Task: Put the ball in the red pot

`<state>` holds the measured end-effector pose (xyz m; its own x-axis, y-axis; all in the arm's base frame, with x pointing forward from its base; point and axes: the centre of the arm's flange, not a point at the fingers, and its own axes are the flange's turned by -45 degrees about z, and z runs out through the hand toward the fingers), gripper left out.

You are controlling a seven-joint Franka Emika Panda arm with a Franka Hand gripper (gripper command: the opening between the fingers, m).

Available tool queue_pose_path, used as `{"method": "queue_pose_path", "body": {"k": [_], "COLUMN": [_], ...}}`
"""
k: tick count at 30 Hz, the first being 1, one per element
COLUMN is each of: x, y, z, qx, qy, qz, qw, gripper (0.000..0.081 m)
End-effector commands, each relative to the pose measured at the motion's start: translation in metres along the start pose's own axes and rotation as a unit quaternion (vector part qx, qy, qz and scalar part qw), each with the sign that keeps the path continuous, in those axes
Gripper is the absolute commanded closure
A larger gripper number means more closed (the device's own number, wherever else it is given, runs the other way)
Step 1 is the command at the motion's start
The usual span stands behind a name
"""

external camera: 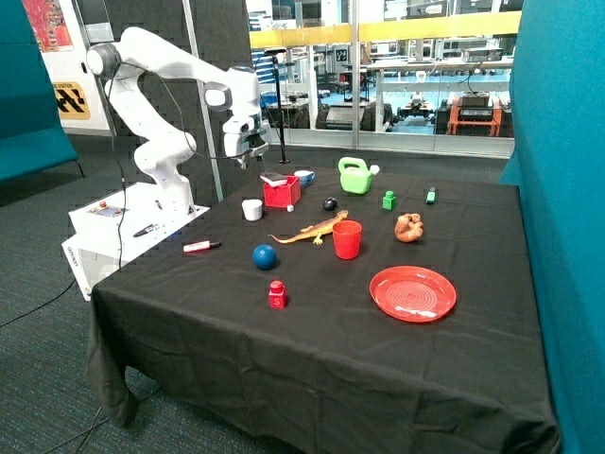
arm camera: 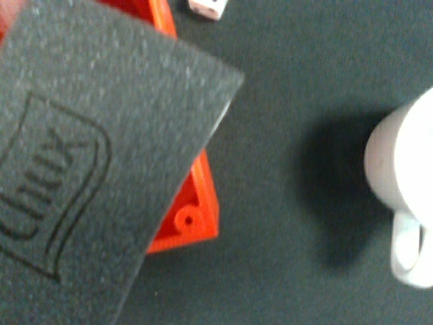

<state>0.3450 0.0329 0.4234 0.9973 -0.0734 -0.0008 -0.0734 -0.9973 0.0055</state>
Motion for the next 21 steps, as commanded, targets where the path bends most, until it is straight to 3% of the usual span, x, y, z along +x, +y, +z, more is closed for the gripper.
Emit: {"method": "queue_pose_path", "body": {"k": [1, 12, 21], "x": [-0.013, -0.015, -0.001], "y": [-0.014, -0.055, -0.053], "z": [0.014, 0.013, 0.014], "qx": [0.00277, 0.00275, 0.00275], "qy": [0.0003, 0.0005, 0.0005], "qz": [0.021, -0.022, -0.025], "qw": [0.9998, 0.9998, 0.9997], "gripper": [0.0131, 0.0138, 0.0123]}}
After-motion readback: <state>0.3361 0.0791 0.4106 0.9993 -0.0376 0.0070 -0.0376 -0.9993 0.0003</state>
